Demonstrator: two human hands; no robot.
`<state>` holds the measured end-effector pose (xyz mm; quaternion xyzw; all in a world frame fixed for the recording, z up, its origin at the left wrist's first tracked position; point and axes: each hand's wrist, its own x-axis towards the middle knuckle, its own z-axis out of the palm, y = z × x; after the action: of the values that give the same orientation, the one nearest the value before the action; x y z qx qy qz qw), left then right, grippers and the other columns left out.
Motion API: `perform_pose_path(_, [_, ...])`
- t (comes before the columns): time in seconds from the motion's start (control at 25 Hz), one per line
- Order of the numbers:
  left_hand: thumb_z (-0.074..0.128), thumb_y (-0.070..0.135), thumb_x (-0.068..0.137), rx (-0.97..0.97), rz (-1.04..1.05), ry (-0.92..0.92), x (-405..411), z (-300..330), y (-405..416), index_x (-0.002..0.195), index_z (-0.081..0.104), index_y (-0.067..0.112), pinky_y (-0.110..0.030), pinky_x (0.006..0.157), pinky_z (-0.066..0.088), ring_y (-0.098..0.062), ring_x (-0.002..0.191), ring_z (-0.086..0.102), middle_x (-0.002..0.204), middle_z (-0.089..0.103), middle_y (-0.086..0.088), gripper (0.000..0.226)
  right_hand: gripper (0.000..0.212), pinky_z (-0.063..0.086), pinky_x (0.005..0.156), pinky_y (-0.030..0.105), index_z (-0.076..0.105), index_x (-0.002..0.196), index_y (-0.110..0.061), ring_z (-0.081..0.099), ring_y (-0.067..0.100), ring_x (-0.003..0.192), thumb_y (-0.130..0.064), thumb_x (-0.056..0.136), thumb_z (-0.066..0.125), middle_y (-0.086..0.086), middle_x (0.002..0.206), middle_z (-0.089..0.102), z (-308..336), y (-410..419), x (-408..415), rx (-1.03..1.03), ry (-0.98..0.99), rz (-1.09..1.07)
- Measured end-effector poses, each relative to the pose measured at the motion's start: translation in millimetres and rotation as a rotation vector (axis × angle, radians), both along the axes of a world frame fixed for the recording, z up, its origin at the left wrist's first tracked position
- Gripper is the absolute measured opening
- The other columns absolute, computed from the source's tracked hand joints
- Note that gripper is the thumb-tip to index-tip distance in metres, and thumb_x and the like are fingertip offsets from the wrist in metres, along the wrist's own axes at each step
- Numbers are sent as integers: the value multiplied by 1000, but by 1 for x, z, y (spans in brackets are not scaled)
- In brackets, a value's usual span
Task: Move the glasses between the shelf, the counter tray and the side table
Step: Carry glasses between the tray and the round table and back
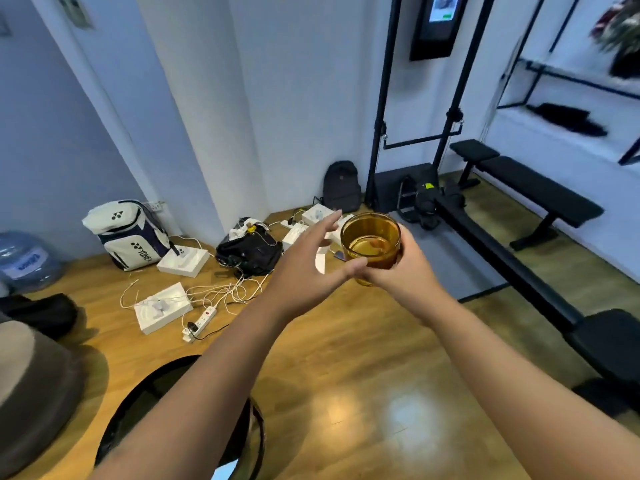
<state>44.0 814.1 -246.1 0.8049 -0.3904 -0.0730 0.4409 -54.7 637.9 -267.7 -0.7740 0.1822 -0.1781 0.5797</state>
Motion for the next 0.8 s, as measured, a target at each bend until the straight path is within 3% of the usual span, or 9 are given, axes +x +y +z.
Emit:
perform_pose_path(0.16, [68, 74, 76, -16, -103, -51, -15, 35, -30, 157, 33, 45, -34, 105, 47, -4, 134, 48, 158, 46, 11, 93, 92, 48, 91, 24, 43, 141, -41, 54, 11, 125, -45, 66, 96, -18, 131, 56, 55, -34, -51, -80, -32, -147])
perform_pose_path(0.32, [76, 74, 74, -37, -257, -95, -36, 68, -64, 155, 32, 50, -36, 106, 48, 1, 131, 47, 156, 47, 17, 95, 88, 52, 98, 34, 44, 139, -40, 54, 11, 123, -41, 68, 96, -16, 130, 57, 104, -42, -111, -86, -69, -322])
perform_pose_path(0.4, [76, 75, 72, -66, -342, -109, -52, 81, -83, 155, 31, 52, -33, 106, 46, 2, 132, 48, 154, 47, 21, 97, 85, 52, 90, 26, 47, 136, -40, 57, 7, 118, -37, 68, 97, -17, 127, 60, 121, -43, -141, -75, -114, -409])
perform_pose_path(0.52, [75, 76, 73, -101, -469, -93, -81, 86, -104, 154, 31, 55, -30, 107, 42, 3, 135, 47, 152, 46, 25, 94, 81, 50, 83, 22, 50, 132, -42, 59, 4, 115, -37, 67, 98, -17, 125, 63, 131, -42, -186, -32, -164, -541])
perform_pose_path(0.68, [76, 72, 75, -99, -634, -45, -132, 83, -132, 152, 30, 59, -31, 109, 42, 5, 136, 45, 151, 44, 30, 91, 85, 56, 95, 34, 50, 133, -41, 61, 9, 116, -42, 63, 98, -15, 125, 64, 132, -43, -256, -22, -175, -723])
perform_pose_path(0.8, [78, 68, 77, -107, -746, -41, -182, 84, -158, 154, 30, 55, -31, 111, 42, 5, 136, 45, 153, 44, 27, 92, 88, 52, 84, 24, 50, 138, -37, 61, 6, 116, -42, 64, 97, -15, 126, 64, 137, -46, -305, -40, -188, -829])
